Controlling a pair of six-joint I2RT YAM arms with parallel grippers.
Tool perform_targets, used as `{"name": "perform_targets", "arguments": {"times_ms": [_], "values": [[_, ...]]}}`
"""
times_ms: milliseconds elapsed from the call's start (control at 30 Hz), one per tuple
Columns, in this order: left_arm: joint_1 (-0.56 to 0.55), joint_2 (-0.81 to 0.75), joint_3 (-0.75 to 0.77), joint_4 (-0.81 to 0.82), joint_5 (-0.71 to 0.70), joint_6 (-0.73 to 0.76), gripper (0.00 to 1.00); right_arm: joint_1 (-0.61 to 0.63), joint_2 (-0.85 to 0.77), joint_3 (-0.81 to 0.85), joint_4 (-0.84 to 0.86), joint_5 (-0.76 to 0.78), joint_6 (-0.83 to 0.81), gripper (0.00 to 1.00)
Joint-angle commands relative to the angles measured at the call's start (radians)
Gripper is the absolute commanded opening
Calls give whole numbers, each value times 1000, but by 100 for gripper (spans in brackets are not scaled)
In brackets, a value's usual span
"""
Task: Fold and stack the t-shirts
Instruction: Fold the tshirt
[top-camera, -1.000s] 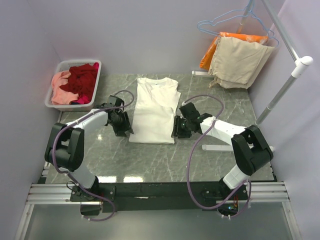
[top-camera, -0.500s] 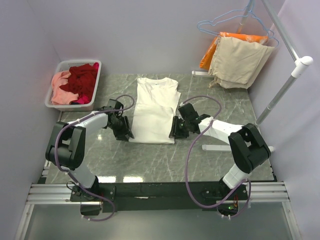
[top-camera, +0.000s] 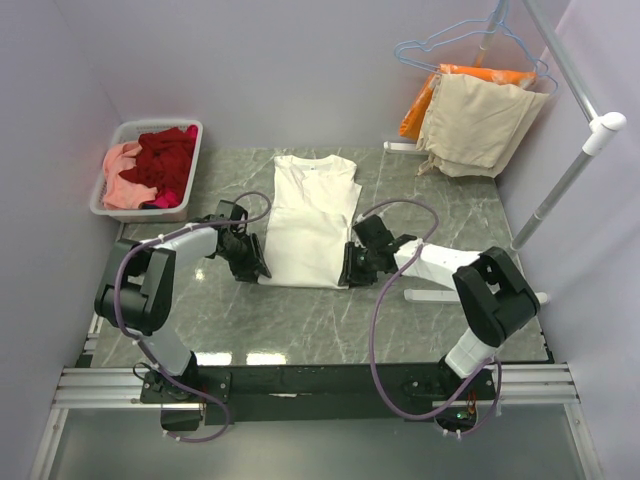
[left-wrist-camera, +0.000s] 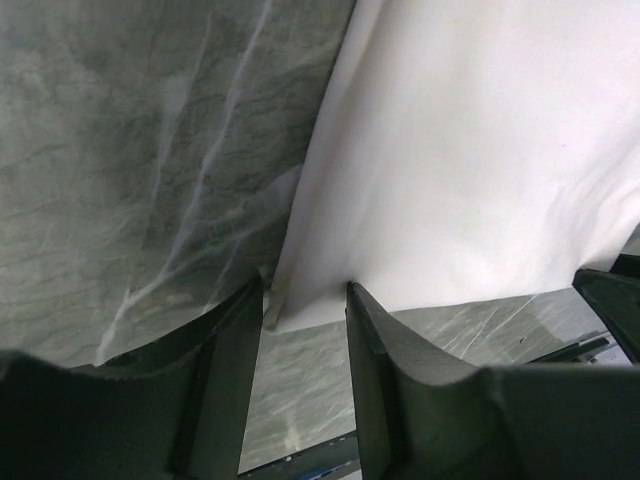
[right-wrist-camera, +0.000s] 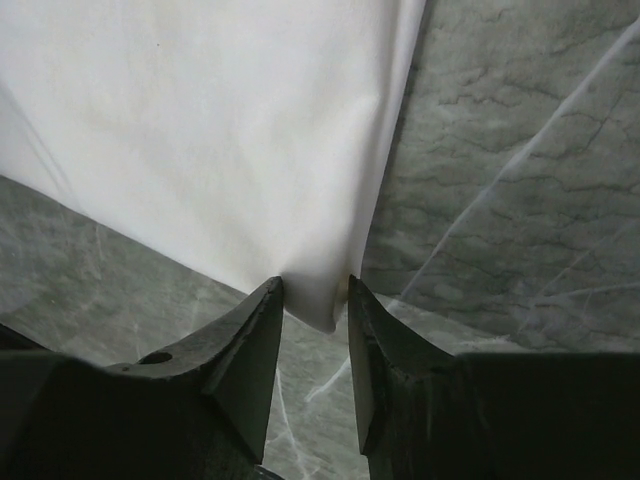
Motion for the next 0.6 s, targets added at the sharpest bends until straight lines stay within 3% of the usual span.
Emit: {"name": "perform_targets", "arguments": {"times_ms": [0,133,233,400,567], "values": [[1,30,2,54,14,9,44,10,32,8,22,-13,-3,33],[1,20,-2,44,14,14,39,10,49,25,16,-20,-8,21],[1,4,-14,32,12,23,32,13,53,35,4,-19,-11,0],[1,-51,-42,-9,2,35,2,26,21,31,-25,-2,-10,0],[-2,-155,-102,-61,-29,34,1,52,-68,-13,-59,13,0,0]]}}
